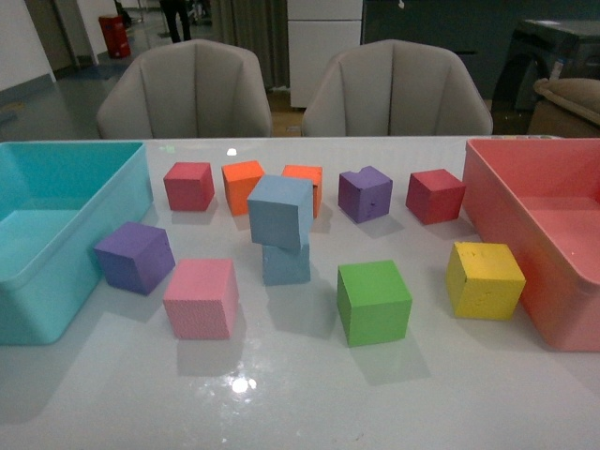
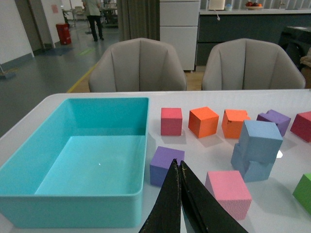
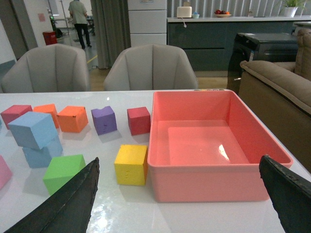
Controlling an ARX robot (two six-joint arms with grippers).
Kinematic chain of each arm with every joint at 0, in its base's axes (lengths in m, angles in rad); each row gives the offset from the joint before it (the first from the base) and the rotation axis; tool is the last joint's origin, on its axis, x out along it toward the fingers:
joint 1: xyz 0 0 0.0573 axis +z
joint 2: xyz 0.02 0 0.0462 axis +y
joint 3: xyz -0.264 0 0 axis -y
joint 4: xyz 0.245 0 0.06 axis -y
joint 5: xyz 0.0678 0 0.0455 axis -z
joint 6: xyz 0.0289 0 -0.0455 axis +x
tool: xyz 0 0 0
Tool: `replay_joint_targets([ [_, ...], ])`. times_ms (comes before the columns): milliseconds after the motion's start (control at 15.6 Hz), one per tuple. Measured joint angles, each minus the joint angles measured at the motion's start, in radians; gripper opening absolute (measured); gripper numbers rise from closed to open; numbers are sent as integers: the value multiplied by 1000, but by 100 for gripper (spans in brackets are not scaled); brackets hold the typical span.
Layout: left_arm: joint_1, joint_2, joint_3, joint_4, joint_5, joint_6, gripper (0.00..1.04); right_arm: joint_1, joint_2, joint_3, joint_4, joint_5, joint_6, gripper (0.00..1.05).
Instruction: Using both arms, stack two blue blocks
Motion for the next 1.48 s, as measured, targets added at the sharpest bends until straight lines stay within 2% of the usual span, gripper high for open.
replay_joint_targets([
  [64, 18, -27, -11, -14, 23, 0, 2, 0, 0, 0, 0, 0, 0, 98],
  [128, 77, -62, -25, -36, 92, 1, 2, 0, 0, 0, 0, 0, 0, 98],
  [193, 104, -90, -34, -55, 89, 1, 2, 0, 0, 0, 0, 0, 0, 98],
  [449, 96, -200, -64, -125, 105, 1, 2, 0, 0, 0, 0, 0, 0, 98],
  [514, 96, -206, -89, -84, 105, 1, 2, 0, 0, 0, 0, 0, 0, 98],
  [899, 96, -393, -90, -283, 105, 1, 2, 0, 0, 0, 0, 0, 0, 98],
  [1412, 96, -491, -90, -378, 105, 1, 2, 0, 0, 0, 0, 0, 0, 98],
  [1476, 96, -541, -87, -459, 105, 1, 2, 0, 0, 0, 0, 0, 0, 98],
])
